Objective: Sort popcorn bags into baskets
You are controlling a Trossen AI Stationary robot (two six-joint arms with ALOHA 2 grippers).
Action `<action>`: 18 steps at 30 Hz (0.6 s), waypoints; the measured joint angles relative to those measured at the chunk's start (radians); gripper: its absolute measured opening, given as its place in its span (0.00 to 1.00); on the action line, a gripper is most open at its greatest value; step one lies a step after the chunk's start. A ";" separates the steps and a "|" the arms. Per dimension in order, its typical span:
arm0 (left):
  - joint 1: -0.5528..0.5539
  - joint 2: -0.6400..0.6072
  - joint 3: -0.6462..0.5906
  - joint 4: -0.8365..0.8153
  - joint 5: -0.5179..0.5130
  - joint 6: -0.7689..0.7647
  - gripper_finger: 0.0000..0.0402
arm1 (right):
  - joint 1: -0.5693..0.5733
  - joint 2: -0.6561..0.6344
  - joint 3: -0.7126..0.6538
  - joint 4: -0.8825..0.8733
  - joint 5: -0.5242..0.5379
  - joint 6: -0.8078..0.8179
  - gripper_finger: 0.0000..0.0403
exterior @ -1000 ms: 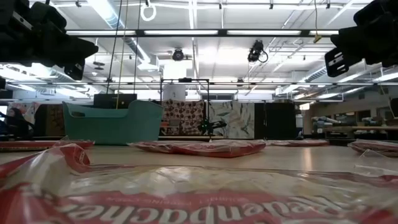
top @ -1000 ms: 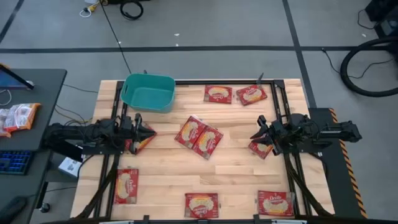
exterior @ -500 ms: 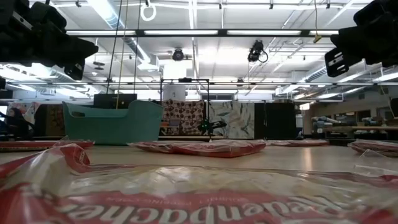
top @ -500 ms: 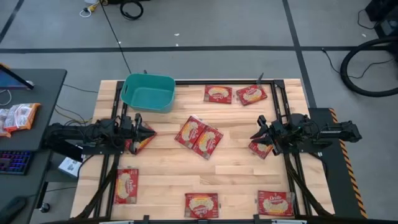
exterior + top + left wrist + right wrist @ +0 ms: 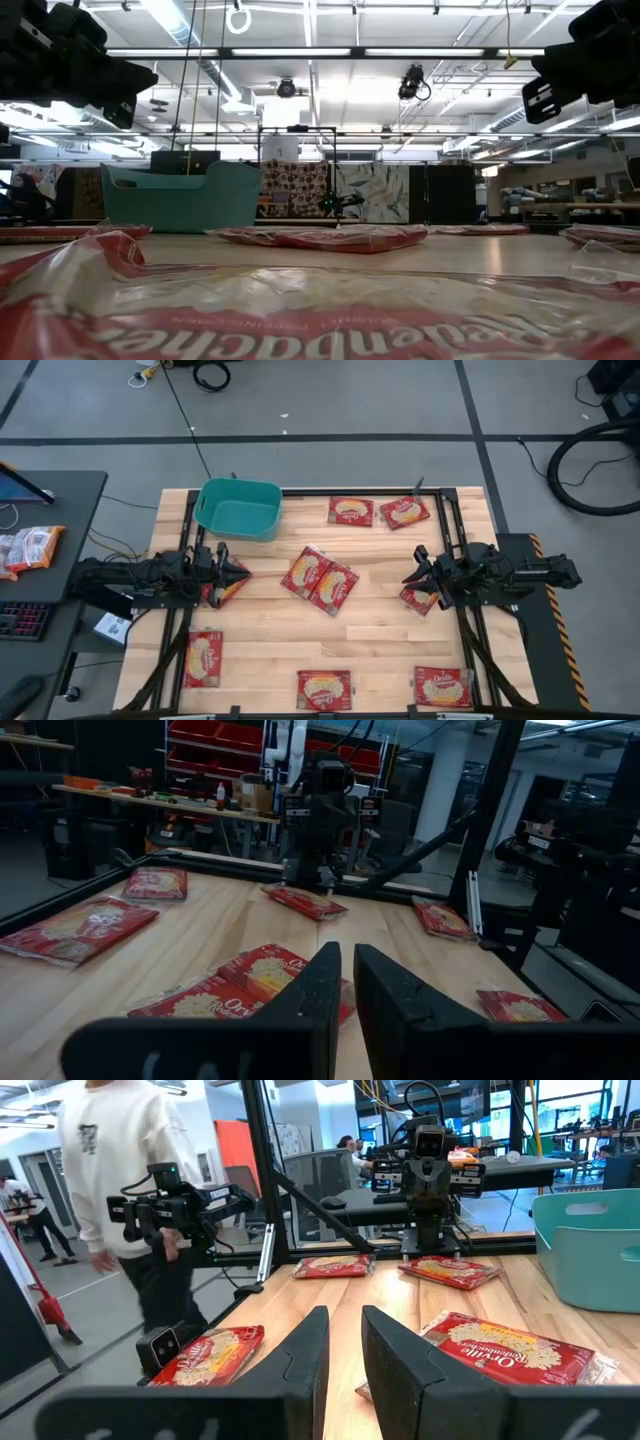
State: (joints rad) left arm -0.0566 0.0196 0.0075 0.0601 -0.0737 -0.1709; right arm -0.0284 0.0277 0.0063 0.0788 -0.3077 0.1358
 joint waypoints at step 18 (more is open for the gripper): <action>0.004 0.020 0.010 0.258 -0.107 -0.263 0.10 | 0.000 0.000 0.000 0.002 0.000 0.000 0.17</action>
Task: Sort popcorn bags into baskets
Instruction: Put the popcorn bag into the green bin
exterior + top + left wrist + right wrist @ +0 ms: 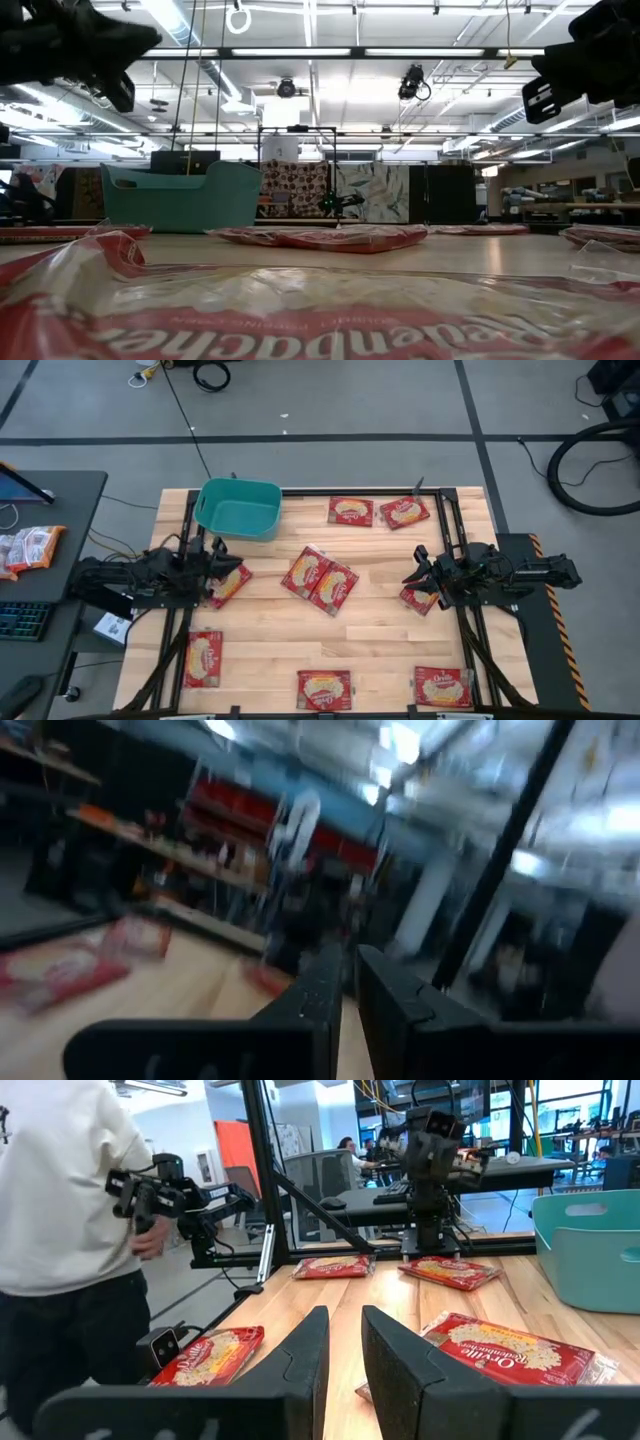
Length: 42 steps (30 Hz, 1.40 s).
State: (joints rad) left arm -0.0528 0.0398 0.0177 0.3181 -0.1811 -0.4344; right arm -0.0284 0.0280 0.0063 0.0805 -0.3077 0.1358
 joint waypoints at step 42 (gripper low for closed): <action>0.220 1.157 0.821 -1.606 0.248 -0.520 0.33 | 0.000 0.000 0.000 0.000 0.000 0.000 0.17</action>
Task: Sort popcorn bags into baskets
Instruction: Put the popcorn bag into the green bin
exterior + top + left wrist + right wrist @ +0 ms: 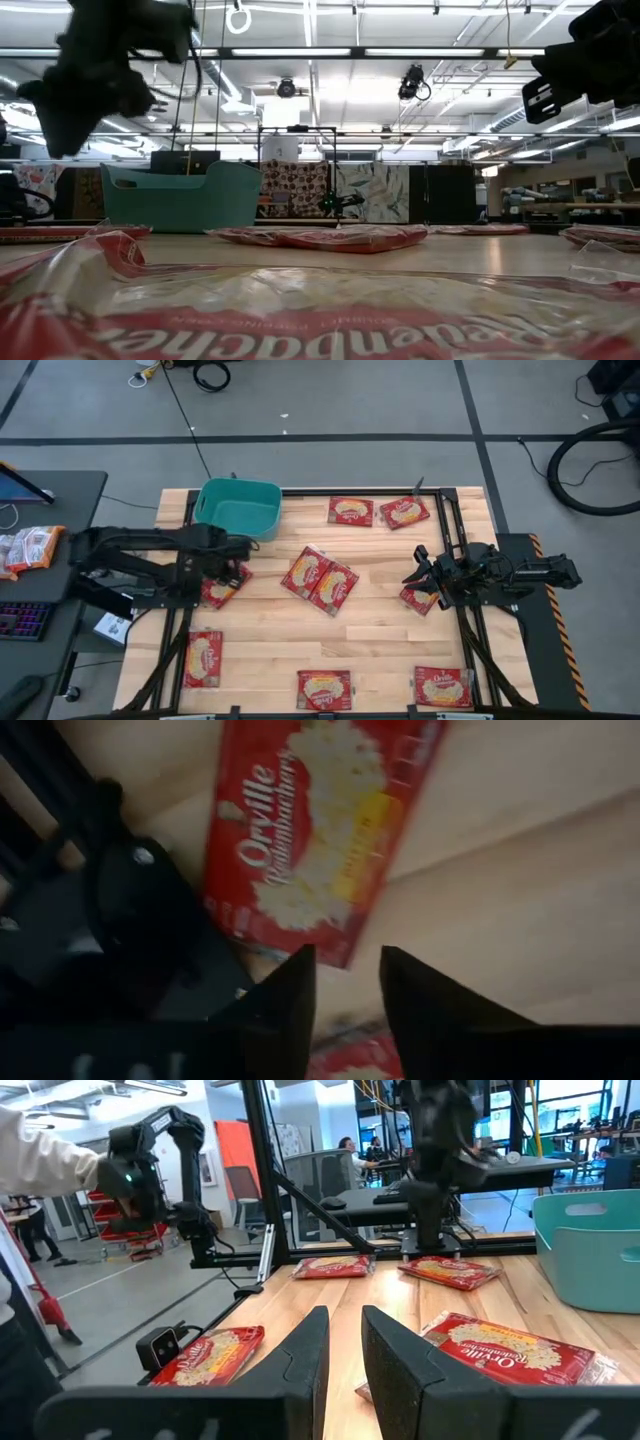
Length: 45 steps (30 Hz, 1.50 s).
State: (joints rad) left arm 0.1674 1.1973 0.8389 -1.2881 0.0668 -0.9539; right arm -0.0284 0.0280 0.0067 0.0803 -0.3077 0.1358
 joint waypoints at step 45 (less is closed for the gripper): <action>-0.170 0.347 0.112 0.271 0.179 0.820 0.48 | 0.000 0.000 0.000 0.000 0.000 0.000 0.17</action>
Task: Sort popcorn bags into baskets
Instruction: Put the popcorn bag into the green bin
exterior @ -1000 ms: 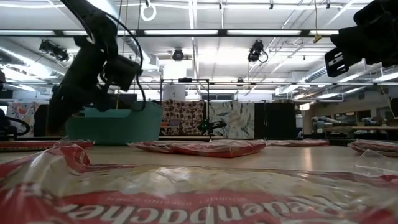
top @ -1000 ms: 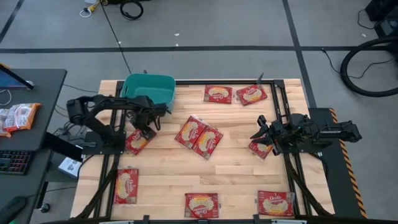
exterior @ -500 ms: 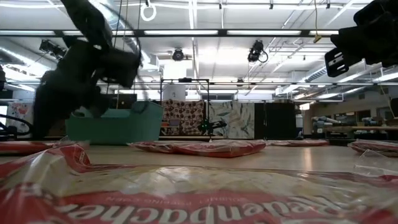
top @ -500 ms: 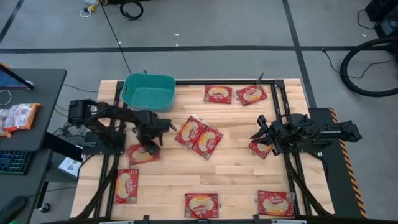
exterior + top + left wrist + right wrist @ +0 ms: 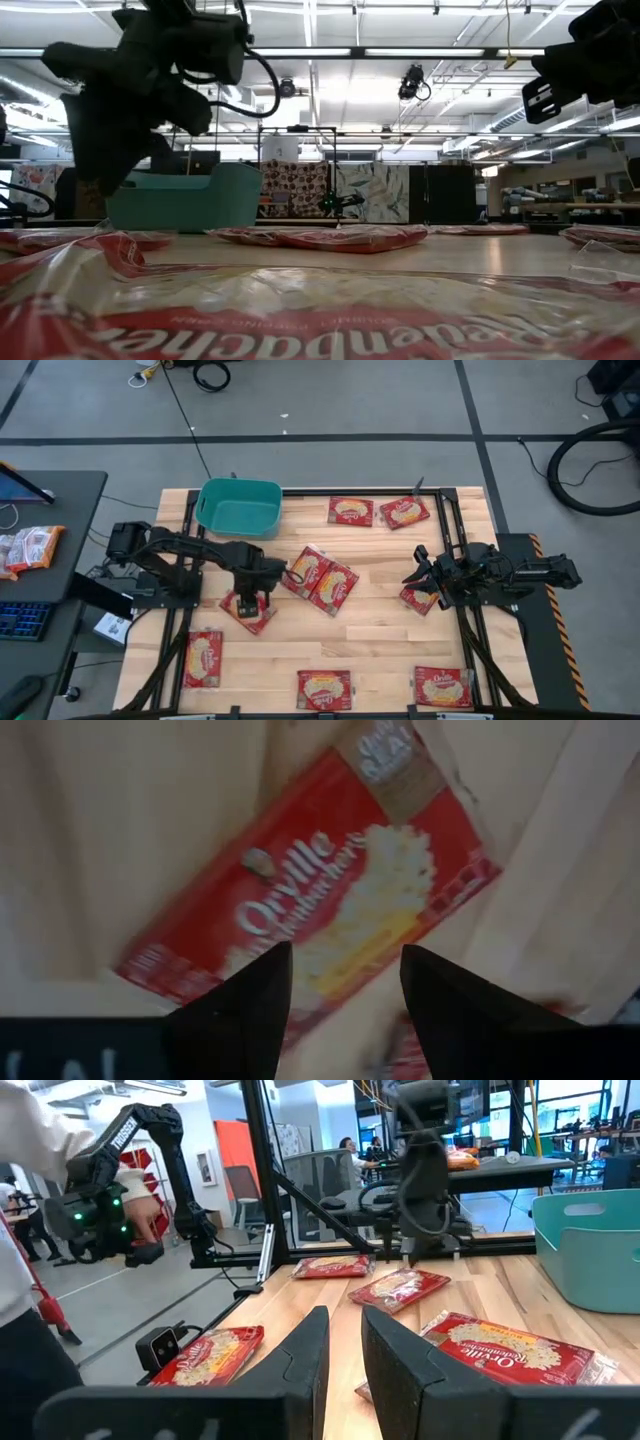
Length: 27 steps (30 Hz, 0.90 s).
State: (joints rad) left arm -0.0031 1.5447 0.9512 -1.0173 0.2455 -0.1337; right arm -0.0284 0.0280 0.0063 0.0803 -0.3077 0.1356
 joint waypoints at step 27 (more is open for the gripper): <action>0.010 0.238 -0.012 0.092 -0.136 0.587 0.52 | 0.000 0.000 0.000 0.000 0.000 0.000 0.17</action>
State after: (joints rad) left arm 0.0065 1.7825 0.9395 -0.9254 0.1099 0.4537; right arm -0.0284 0.0280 0.0063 0.0799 -0.3077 0.1358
